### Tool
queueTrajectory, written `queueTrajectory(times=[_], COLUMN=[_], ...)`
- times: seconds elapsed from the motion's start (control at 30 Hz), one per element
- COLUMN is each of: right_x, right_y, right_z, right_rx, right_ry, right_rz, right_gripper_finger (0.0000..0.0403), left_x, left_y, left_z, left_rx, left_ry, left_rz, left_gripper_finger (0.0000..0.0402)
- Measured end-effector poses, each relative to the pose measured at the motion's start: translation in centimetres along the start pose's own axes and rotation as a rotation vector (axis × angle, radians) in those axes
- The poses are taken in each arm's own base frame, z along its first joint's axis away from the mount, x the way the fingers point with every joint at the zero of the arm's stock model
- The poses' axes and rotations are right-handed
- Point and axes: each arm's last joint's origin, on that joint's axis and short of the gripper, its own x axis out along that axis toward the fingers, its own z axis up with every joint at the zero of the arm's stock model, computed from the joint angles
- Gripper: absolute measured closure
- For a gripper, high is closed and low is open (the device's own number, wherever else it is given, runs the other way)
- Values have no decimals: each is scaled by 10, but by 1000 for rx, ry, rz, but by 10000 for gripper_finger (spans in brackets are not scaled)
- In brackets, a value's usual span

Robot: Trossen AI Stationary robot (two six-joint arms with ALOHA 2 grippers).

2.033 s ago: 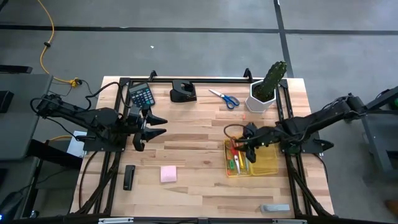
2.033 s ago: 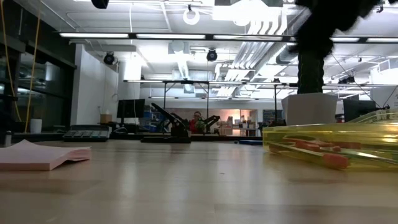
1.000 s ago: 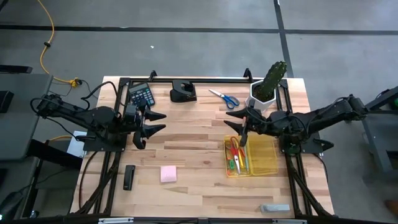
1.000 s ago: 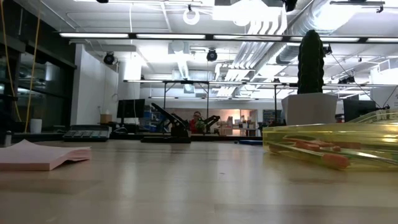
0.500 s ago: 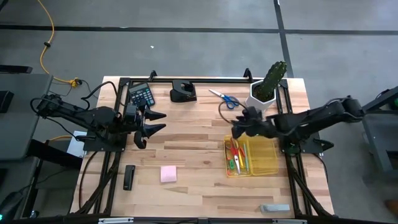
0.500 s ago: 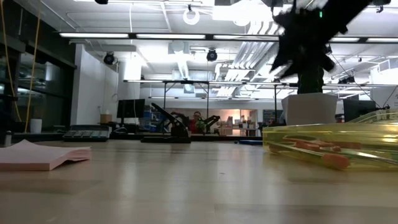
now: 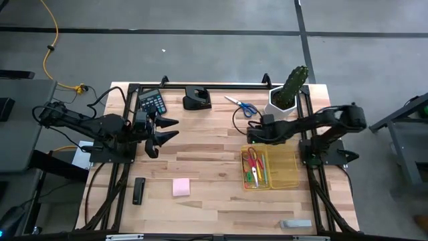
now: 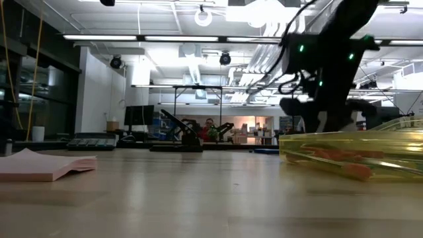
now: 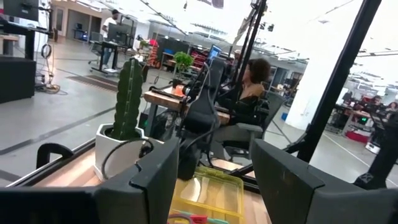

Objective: Pack school essentials
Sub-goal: Put the orange eraser cap into the yellow box

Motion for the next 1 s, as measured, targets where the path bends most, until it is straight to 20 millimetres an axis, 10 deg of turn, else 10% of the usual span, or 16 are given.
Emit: queueTrajectory(times=[0.63,1.0], right_x=[48,44], right_y=[6,5], right_z=[1,-1], right_rx=[161,148], right_ry=[21,55], right_rz=[-122,-117], right_gripper_finger=[268,393], left_x=[2,2], left_y=[5,5], left_z=[1,1], left_rx=[4,4], left_ry=[-2,-1], left_rz=[-1,-1], left_gripper_finger=[211,211])
